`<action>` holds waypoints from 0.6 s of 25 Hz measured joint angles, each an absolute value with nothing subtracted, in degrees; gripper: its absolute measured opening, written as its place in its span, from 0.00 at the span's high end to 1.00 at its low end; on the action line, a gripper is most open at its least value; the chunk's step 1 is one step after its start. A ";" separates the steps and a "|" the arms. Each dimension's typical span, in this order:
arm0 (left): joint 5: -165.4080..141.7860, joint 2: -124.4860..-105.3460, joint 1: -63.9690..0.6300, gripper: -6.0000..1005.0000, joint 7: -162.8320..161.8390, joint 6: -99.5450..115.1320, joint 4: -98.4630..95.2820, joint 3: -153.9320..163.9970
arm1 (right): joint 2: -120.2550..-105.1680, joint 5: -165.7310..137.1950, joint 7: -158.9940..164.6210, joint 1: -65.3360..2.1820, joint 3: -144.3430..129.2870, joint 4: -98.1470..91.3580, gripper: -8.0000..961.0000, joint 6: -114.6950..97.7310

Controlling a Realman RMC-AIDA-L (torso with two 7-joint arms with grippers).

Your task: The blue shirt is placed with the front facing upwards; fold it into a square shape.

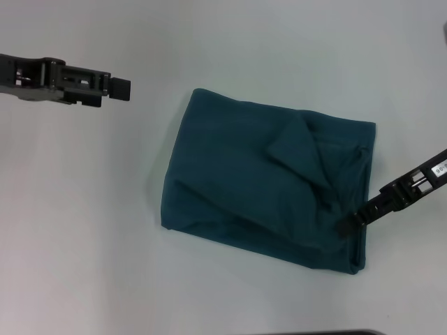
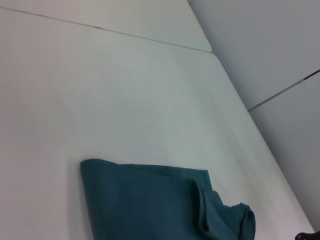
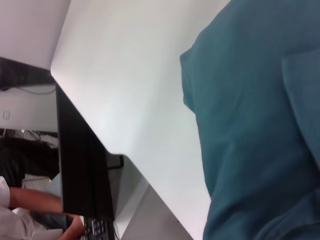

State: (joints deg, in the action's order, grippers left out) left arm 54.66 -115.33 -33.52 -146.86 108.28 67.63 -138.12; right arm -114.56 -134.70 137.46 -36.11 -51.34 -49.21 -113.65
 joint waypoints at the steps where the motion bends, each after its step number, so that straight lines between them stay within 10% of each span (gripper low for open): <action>1: 54.67 -115.32 -33.62 0.13 -146.86 108.22 67.51 -138.04 | -114.50 -134.67 137.46 -36.03 -50.78 -49.21 0.46 -113.57; 15: 54.68 -115.13 -34.31 0.13 -146.86 107.67 67.40 -138.24 | -113.54 -133.80 137.78 -36.83 -43.63 -48.75 0.48 -111.76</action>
State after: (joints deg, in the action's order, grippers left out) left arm 54.68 -115.13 -34.31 -146.86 107.67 67.40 -138.24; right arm -113.54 -133.80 137.78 -36.83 -43.63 -48.75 -111.76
